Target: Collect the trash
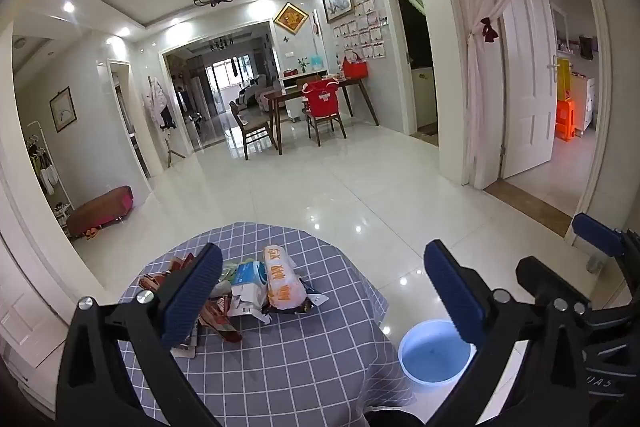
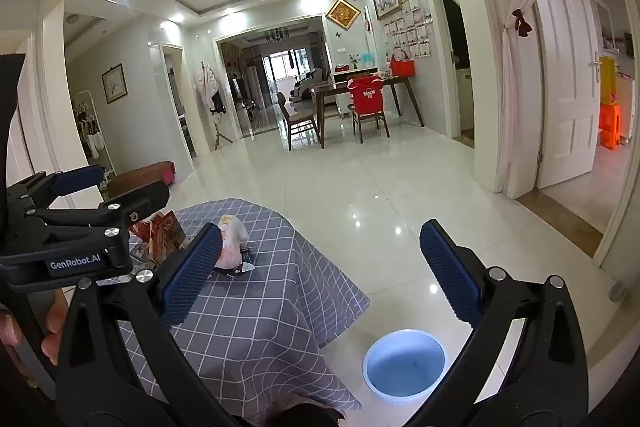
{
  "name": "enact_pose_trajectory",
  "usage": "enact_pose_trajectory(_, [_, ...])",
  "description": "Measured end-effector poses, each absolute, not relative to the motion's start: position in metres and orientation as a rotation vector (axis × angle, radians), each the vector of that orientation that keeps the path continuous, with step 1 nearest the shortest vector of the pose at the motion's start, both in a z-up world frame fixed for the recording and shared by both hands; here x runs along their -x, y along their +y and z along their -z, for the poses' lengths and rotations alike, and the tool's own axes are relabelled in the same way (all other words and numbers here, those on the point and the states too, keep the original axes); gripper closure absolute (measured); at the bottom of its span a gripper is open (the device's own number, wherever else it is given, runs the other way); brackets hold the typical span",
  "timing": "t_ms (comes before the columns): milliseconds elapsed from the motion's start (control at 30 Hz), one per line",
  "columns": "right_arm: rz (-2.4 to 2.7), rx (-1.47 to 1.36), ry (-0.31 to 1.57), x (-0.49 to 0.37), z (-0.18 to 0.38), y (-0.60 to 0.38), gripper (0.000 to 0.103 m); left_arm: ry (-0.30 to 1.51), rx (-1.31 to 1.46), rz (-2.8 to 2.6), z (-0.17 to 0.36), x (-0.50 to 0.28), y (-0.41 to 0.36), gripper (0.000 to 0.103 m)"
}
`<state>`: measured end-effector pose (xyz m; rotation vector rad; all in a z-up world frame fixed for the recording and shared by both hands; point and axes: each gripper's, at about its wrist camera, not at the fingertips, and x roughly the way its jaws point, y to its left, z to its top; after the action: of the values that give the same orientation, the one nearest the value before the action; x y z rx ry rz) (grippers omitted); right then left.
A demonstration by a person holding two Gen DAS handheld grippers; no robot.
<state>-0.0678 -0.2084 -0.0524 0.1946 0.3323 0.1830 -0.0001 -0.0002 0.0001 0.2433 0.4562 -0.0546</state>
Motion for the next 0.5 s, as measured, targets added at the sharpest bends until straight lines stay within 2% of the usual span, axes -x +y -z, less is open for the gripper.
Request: enact_pose_trajectory(500, [-0.19,-0.189,0.356,0.0638,0.0585,-0.2089,0.006,0.451,-0.22,0.04,0.0019,-0.0016,0.004,0.004])
